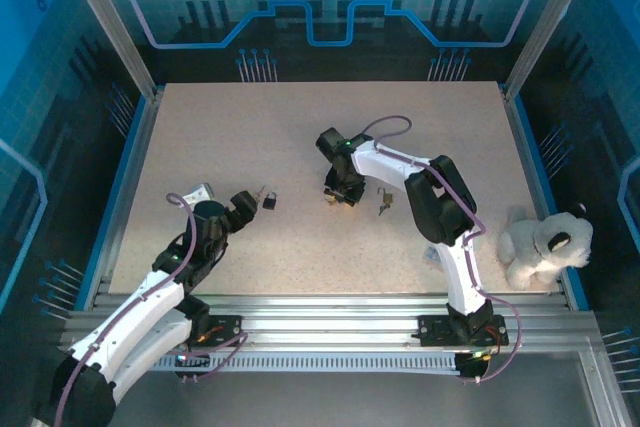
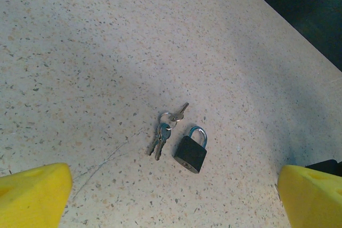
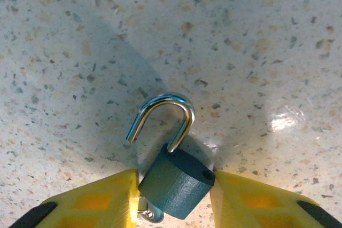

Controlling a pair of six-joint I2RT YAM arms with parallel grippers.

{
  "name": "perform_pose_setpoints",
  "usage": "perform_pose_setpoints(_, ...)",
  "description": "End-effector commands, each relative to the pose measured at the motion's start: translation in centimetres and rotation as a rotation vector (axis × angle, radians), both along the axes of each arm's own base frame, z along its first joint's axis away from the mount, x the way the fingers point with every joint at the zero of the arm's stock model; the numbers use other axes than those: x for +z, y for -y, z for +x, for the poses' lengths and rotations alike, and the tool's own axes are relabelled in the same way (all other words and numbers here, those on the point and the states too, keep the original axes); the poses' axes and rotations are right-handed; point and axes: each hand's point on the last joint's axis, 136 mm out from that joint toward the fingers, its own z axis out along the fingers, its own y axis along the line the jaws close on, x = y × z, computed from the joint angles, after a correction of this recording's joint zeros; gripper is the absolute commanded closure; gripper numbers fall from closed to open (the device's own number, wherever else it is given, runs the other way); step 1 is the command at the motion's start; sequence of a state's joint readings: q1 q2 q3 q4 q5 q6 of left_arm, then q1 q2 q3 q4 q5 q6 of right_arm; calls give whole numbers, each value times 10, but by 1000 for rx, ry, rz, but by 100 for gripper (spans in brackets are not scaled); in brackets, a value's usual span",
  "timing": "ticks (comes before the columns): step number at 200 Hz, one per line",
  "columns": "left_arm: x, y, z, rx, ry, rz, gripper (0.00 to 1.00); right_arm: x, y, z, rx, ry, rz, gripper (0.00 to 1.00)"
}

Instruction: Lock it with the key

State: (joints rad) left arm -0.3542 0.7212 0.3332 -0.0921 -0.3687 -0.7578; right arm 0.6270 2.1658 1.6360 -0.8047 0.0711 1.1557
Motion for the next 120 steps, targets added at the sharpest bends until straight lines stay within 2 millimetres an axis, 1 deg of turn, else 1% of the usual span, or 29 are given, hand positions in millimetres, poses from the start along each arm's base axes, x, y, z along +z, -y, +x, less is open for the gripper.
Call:
perform_pose_setpoints(1, 0, 2, 1, -15, 1, 3, 1, -22, -18, 37, 129, 122, 38, 63)
perform_pose_setpoints(12, 0, 2, 1, -15, 1, 3, 0, -23, -19, 35, 181, 133, 29, 63)
perform_pose_setpoints(27, 0, 2, 1, -16, 0, 1, 1, -23, -14, 32, 234, 152, -1, 63)
perform_pose_setpoints(43, 0, 3, 1, -17, 1, -4, 1, -22, -12, 28, 315, 173, -31, 63)
perform_pose_setpoints(61, -1, 2, 1, -14, -1, -6, 1, -22, -15, 25, 396, 190, -50, 63)
perform_pose_setpoints(74, -2, 3, 1, -16, -1, -9, 1, -23, -22, 21, 461, 197, -29, 63)
perform_pose_setpoints(94, -3, 3, 1, -17, -4, -9, 1, -24, -28, 18, 522, 205, -16, 63)
perform_pose_setpoints(120, -2, 3, 1, -16, -4, -5, 1, -23, -23, 16, 556, 209, -54, 62)
